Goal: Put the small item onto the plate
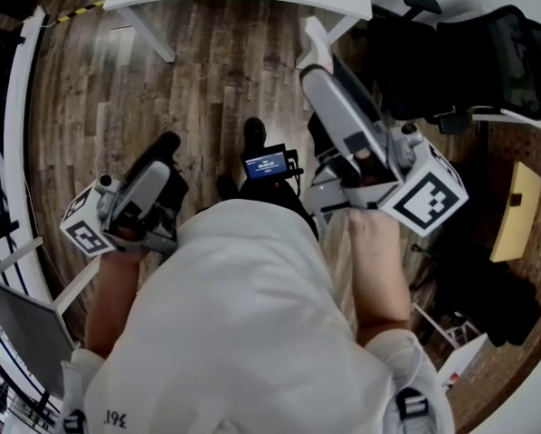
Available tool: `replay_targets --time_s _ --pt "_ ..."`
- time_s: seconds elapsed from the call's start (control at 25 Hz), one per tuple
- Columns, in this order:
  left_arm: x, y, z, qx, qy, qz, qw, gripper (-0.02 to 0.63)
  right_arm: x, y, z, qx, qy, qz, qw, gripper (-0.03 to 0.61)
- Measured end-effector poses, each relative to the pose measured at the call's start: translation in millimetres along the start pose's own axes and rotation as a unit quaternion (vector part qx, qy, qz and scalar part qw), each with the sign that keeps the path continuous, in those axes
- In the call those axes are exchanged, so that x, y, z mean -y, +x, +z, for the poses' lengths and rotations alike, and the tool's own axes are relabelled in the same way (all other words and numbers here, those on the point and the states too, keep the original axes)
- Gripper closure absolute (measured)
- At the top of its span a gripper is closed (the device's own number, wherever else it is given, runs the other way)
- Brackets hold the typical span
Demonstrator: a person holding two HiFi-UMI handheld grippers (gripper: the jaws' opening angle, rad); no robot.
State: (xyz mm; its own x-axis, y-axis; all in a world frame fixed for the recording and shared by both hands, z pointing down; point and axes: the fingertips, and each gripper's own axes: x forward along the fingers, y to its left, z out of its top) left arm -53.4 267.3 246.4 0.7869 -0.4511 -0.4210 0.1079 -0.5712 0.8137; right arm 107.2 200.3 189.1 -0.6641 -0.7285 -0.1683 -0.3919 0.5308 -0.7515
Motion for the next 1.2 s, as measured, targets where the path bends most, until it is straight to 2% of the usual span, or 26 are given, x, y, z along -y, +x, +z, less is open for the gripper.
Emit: replay_targets --time_s 0.28,0.6,0.84,0.96,1.2 --pt "-46 42 52 0.027 0.023 0.021 0.9992 0.414 47 71 41 -0.023 0.011 0.041 0.999 0.27" --pt "-92 117 87 0.033 0.025 0.029 0.9987 0.414 105 114 101 -0.048 0.004 0.041 0.998 0.27" --pt "-118 157 102 0.033 0.03 0.045 0.998 0.414 142 129 131 -0.057 0.018 0.045 0.997 0.27" --pt "-125 168 112 0.037 0.036 0.053 0.9973 0.414 153 141 138 -0.06 0.023 0.055 0.996 0.27" --pt "-130 165 129 0.039 0.03 0.047 0.9977 0.414 158 164 122 -0.069 0.03 0.049 0.996 0.27"
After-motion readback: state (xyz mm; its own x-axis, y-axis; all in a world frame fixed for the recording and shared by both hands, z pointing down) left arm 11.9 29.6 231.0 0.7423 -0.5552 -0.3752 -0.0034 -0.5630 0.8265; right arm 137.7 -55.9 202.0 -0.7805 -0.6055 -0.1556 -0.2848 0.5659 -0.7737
